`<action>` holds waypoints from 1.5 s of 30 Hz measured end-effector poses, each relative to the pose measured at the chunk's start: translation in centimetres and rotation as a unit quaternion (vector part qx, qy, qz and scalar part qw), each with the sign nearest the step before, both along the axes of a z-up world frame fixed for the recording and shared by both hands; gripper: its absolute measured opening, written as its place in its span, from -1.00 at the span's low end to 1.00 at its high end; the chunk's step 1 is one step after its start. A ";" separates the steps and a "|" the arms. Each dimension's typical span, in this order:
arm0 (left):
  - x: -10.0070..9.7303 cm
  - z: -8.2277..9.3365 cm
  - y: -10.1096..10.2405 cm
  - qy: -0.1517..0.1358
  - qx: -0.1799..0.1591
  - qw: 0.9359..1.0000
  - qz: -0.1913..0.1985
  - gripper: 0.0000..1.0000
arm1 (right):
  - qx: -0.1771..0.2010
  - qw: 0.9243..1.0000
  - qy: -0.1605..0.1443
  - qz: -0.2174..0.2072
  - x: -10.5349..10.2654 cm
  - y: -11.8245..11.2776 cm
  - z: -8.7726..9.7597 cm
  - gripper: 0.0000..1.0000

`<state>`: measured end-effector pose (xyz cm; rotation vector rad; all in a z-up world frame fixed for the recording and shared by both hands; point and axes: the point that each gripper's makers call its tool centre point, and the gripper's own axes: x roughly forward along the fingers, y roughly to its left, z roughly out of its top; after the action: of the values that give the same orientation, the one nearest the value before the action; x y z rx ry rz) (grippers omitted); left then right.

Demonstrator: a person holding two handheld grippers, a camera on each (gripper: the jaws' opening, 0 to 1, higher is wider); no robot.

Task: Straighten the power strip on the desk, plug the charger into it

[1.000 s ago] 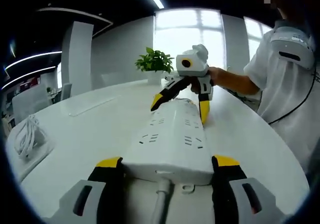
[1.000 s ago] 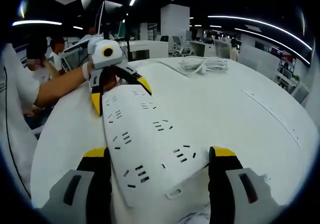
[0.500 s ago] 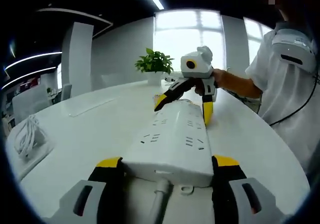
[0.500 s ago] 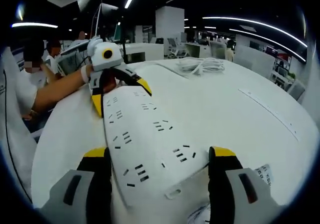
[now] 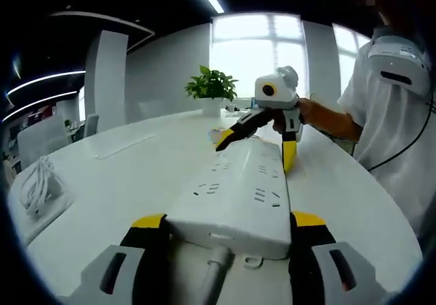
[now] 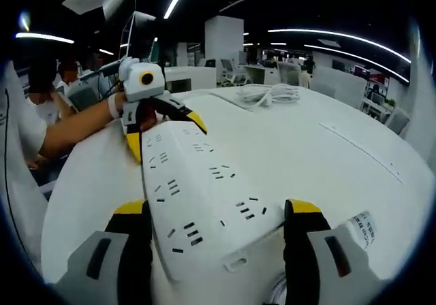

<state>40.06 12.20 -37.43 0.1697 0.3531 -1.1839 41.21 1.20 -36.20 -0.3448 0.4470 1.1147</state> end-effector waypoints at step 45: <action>0.0 0.0 -0.3 0.000 -0.004 1.000 0.003 0.42 | 0.115 0.989 -0.083 -0.040 9.6 -10.2 2.0 -0.30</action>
<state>40.02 11.90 -37.47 0.1628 0.3483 -1.1789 50.78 -9.01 -34.20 -0.2125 0.1814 1.0378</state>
